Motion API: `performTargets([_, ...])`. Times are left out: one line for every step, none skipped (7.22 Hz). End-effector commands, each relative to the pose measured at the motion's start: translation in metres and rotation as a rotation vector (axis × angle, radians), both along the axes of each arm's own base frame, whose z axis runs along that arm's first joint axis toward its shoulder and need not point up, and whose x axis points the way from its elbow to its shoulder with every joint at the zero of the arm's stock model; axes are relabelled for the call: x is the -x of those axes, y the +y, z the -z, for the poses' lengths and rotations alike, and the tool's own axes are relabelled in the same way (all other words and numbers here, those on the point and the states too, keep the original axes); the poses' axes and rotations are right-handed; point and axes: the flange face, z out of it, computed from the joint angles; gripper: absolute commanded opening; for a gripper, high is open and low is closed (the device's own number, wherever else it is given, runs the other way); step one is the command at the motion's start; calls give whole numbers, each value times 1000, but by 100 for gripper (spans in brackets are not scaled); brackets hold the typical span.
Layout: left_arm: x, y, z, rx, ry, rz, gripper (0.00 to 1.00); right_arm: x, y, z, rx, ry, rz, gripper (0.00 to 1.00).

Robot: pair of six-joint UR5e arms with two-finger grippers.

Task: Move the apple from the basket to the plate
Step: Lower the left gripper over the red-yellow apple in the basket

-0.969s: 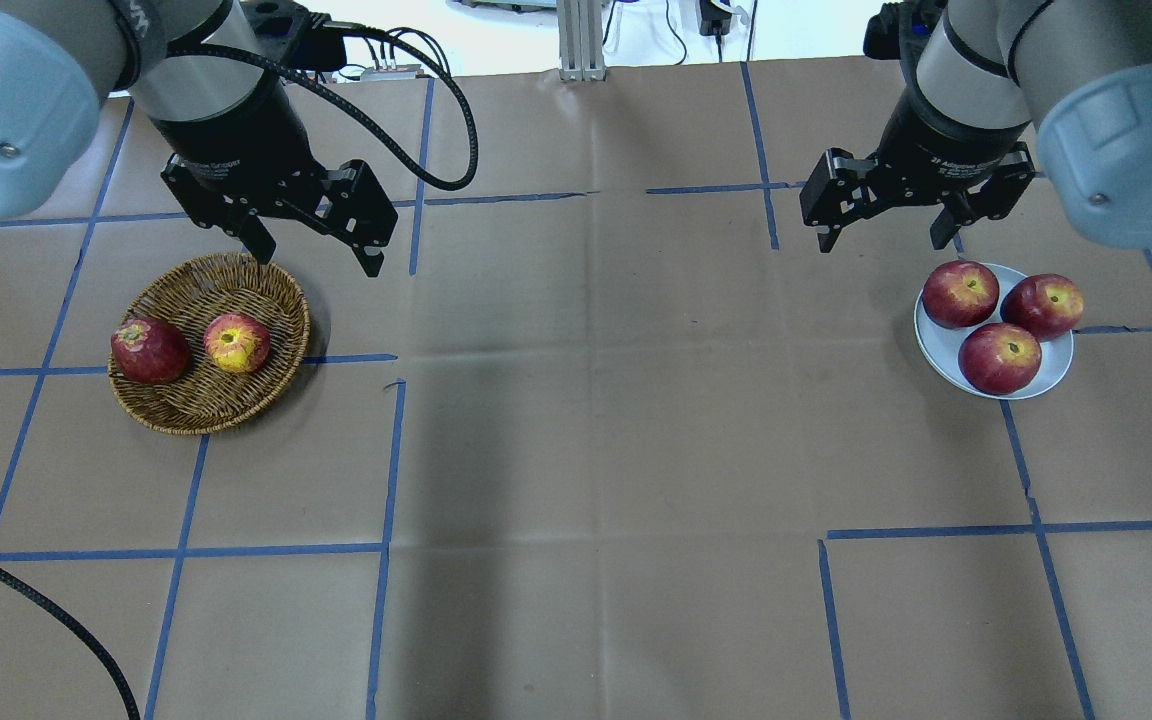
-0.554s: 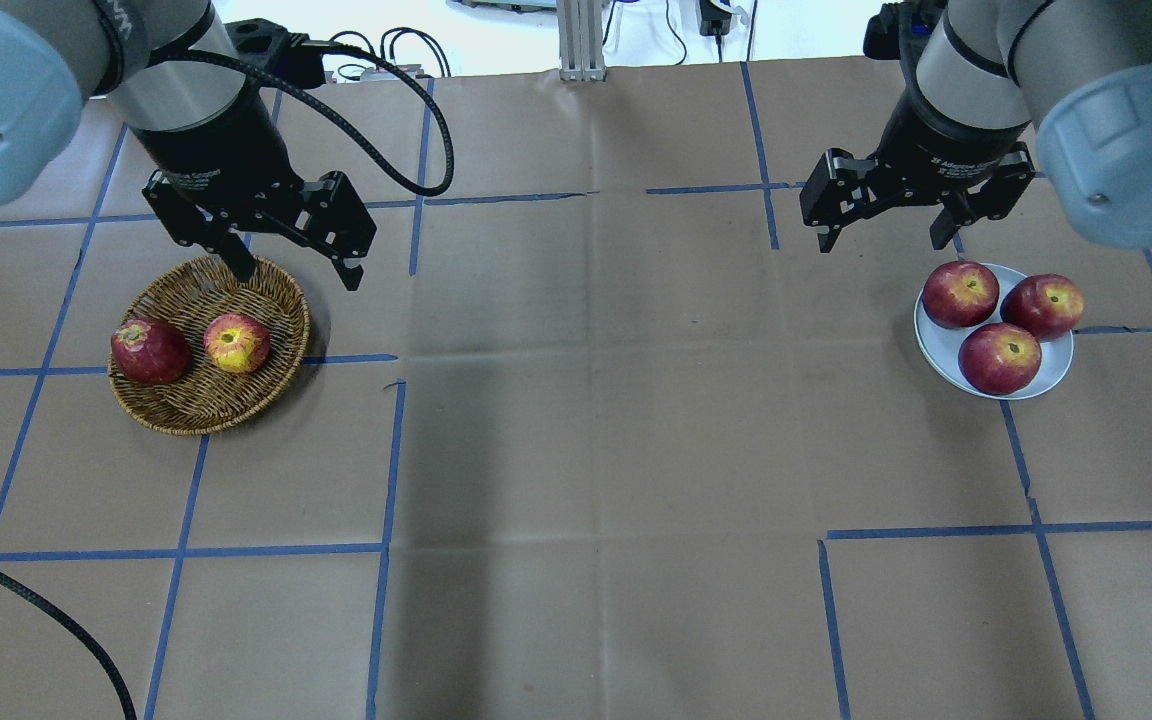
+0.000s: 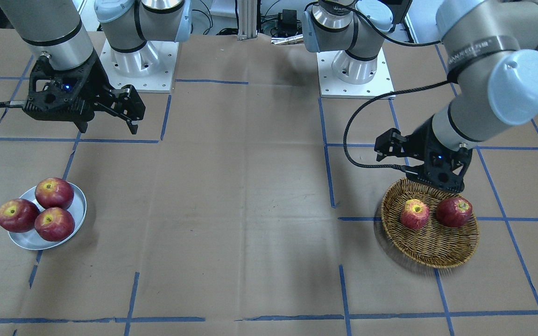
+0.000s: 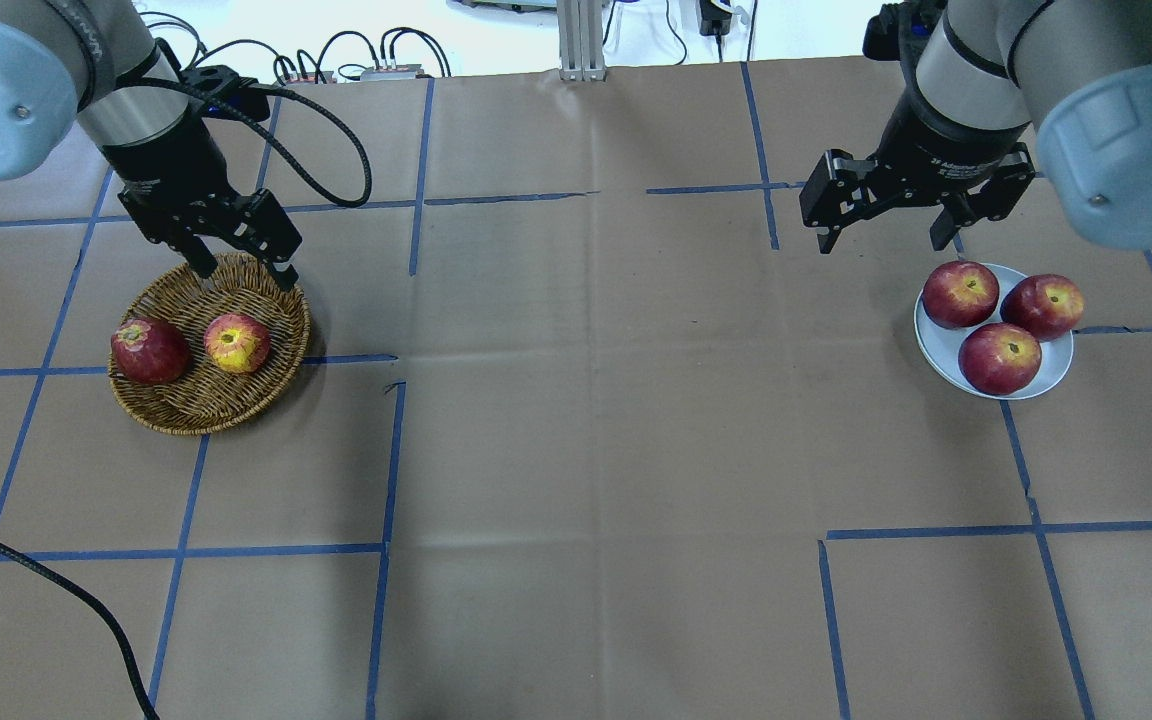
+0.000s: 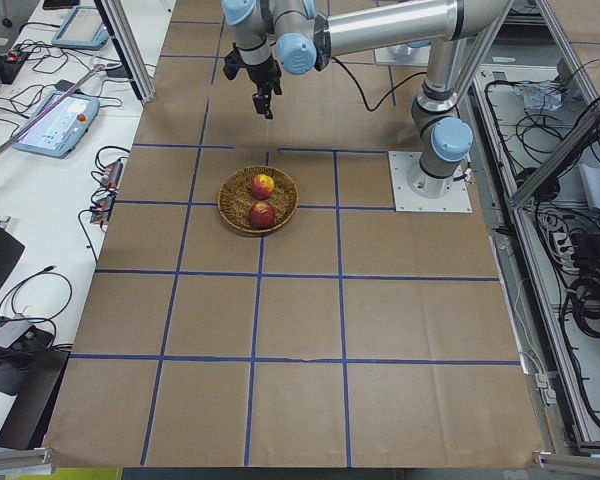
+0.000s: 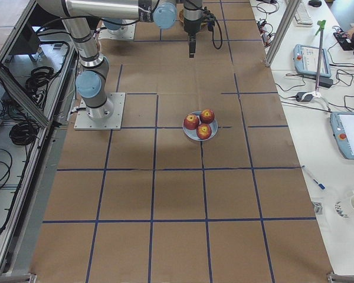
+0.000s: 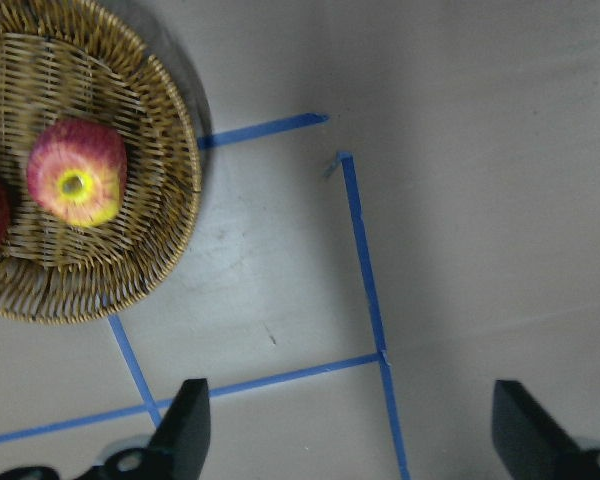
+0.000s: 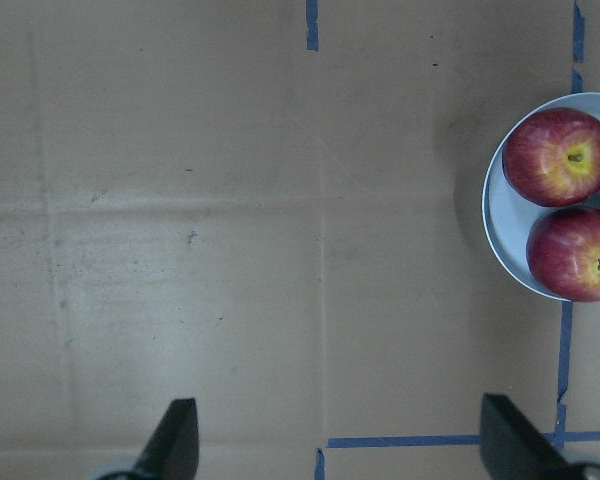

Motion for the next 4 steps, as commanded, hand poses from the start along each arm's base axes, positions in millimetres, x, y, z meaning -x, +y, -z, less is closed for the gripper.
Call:
performTargets([-67, -31, 50, 25, 55, 166, 99, -1, 0, 1, -1, 0, -1, 100])
performTargets([-87, -34, 67, 9, 73, 177, 99, 0, 0, 0, 1, 0, 0, 100])
performTargets([-98, -36, 82, 25, 61, 184, 98, 0, 0, 1, -1, 0, 0, 100])
performTargets([-104, -36, 103, 46, -16, 197, 98, 0, 0, 0, 1, 0, 0, 100])
